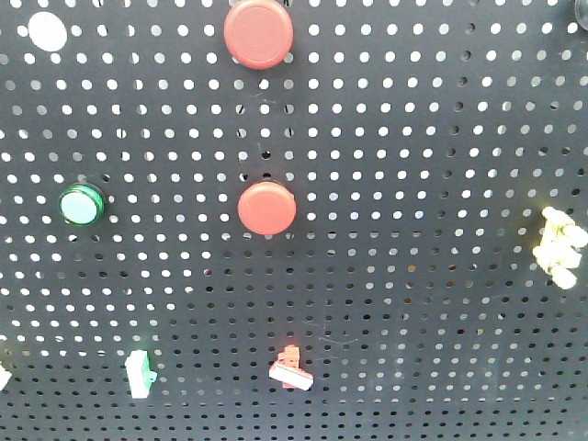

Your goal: Rotate knob clockwise with right arm

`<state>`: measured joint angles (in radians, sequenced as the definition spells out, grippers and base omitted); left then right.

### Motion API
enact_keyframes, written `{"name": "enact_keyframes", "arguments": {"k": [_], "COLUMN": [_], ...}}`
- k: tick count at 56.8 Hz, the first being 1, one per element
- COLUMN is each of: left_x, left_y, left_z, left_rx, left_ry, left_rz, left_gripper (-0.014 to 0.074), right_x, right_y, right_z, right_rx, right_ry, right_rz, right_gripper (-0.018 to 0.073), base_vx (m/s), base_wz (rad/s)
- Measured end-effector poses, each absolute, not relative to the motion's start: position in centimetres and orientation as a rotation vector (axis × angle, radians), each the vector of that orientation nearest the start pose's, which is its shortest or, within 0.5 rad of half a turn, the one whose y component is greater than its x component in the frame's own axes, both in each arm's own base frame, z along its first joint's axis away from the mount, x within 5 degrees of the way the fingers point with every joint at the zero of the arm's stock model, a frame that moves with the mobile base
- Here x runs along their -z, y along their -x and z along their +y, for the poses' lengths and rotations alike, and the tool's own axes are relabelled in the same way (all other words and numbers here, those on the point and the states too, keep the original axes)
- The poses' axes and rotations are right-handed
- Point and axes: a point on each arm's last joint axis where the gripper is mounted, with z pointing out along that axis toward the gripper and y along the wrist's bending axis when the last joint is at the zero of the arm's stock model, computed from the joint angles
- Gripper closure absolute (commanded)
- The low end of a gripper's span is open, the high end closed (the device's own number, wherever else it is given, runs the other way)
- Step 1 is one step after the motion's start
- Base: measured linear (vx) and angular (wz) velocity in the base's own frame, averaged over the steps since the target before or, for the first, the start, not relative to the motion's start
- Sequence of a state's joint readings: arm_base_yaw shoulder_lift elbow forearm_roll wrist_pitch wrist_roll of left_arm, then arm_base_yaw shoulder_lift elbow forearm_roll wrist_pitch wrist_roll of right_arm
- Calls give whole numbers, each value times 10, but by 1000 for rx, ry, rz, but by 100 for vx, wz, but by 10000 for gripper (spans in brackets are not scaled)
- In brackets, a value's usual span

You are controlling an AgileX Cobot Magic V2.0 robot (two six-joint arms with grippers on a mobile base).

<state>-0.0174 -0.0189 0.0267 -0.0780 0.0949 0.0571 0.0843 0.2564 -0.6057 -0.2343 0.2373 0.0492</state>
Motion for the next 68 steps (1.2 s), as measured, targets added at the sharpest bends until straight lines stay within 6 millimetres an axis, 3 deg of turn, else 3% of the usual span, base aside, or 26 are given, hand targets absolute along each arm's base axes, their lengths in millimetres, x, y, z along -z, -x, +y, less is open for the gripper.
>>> {"name": "enact_keyframes", "arguments": {"k": [5, 11, 21, 33, 52, 68], "left_x": [-197, -197, -197, -197, -197, -197], "left_y": [-56, -56, -56, -56, -56, -56], "left_z": [-2, -2, -2, -2, -2, -2], "left_rx": [36, 36, 36, 36, 36, 36], "left_ry": [-3, -3, -3, -3, -3, -3], "left_rz": [1586, 1586, 1586, 1586, 1586, 1586], "left_gripper": [603, 603, 603, 603, 603, 603], "right_x": [-429, -479, -528, -531, -526, -526], "right_y": [-58, -85, -117, -139, -142, -139], "right_z": [-3, -3, -1, 7, 51, 56], "right_rx": [165, 199, 157, 9, 184, 240], "right_ry": [137, 129, 82, 47, 668, 766], "right_rz": [1368, 1404, 1431, 1509, 1413, 1362], "right_gripper": [568, 568, 568, 567, 561, 447], "base_vx": [0, 0, 0, 0, 0, 0], "base_wz": [0, 0, 0, 0, 0, 0]}}
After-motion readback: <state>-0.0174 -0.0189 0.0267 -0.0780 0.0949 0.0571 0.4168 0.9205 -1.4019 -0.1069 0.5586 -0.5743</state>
